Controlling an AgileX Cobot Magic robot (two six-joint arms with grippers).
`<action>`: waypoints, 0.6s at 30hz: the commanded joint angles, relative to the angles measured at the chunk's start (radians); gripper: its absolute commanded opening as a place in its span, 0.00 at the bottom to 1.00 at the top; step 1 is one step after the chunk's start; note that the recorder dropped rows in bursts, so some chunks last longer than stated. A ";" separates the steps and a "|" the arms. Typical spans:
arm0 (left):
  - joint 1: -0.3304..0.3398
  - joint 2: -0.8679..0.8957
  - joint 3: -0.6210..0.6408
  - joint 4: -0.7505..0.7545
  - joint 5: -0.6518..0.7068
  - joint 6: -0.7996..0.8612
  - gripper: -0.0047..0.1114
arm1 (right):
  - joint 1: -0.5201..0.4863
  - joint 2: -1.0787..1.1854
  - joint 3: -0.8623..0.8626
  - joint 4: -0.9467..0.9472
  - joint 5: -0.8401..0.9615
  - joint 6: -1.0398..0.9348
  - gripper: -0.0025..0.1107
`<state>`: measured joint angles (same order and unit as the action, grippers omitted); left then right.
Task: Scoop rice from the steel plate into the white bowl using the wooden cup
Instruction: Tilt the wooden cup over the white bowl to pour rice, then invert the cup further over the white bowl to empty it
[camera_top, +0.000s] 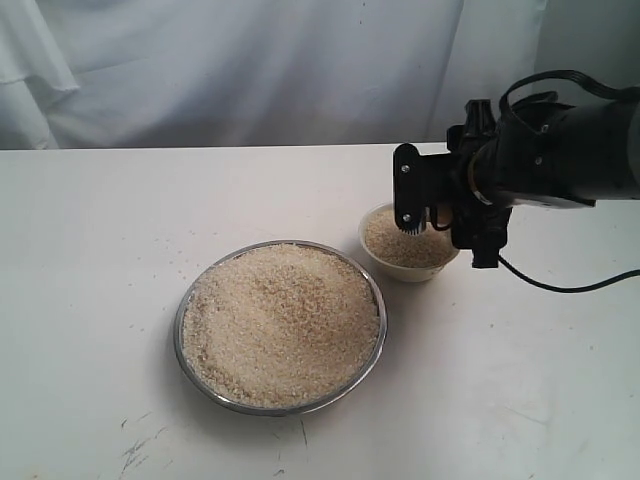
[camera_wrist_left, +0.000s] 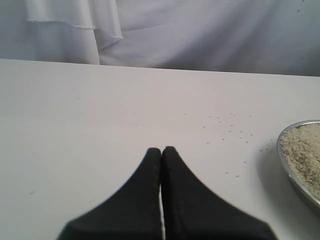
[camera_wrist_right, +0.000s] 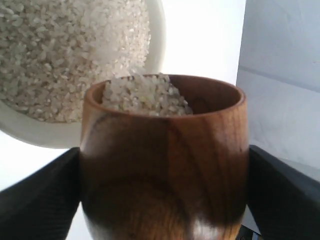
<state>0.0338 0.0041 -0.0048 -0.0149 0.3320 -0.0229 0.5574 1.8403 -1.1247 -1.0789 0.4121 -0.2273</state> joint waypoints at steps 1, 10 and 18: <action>-0.003 -0.004 0.005 0.001 -0.013 -0.001 0.04 | 0.011 -0.003 0.000 -0.058 0.014 0.015 0.02; -0.003 -0.004 0.005 0.001 -0.013 -0.001 0.04 | 0.037 0.023 0.000 -0.114 0.030 0.015 0.02; -0.003 -0.004 0.005 0.001 -0.013 -0.001 0.04 | 0.041 0.023 0.000 -0.160 0.042 0.015 0.02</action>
<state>0.0338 0.0041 -0.0048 -0.0149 0.3320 -0.0229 0.5933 1.8688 -1.1247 -1.2057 0.4455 -0.2127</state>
